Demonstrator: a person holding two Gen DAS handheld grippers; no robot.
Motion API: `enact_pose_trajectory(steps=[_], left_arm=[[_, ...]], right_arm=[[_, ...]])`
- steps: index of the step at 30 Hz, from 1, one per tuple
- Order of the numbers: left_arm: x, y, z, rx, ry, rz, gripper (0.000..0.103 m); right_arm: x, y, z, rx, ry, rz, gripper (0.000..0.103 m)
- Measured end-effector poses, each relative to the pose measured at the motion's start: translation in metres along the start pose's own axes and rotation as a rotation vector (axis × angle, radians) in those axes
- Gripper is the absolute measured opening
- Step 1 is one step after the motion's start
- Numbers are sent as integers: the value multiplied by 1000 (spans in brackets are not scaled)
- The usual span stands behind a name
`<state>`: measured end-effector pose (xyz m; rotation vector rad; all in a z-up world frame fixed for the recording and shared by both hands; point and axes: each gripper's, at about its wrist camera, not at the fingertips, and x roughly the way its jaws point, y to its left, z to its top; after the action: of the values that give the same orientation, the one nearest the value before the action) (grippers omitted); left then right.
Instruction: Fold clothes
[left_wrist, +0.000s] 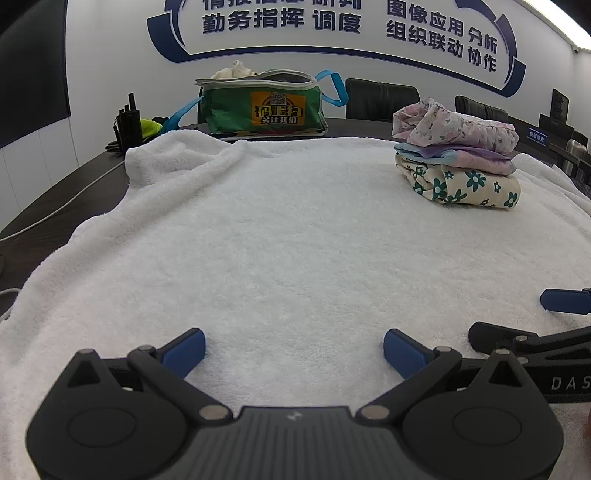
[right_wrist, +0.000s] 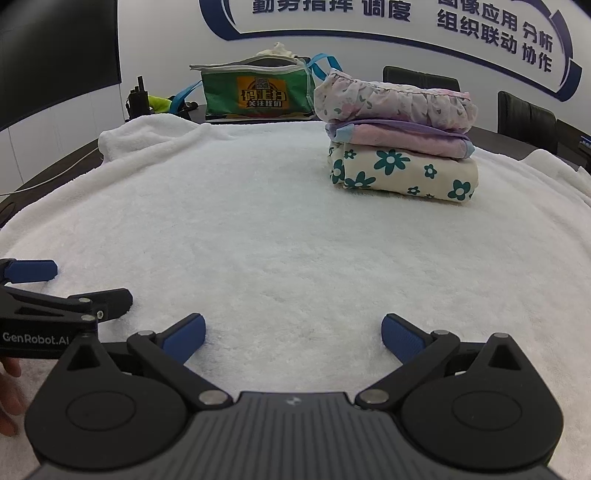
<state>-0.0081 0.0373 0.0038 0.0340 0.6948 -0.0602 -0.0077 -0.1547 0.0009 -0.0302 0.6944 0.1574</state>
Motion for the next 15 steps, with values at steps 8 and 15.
enact_pose_trajectory(steps=[8, 15], left_arm=[[0, 0, 0, 0, 1, 9, 103], [0, 0, 0, -1, 2, 8, 103]], right_arm=[[3, 0, 1, 2, 1, -9, 102], [3, -1, 1, 1, 0, -8, 102]])
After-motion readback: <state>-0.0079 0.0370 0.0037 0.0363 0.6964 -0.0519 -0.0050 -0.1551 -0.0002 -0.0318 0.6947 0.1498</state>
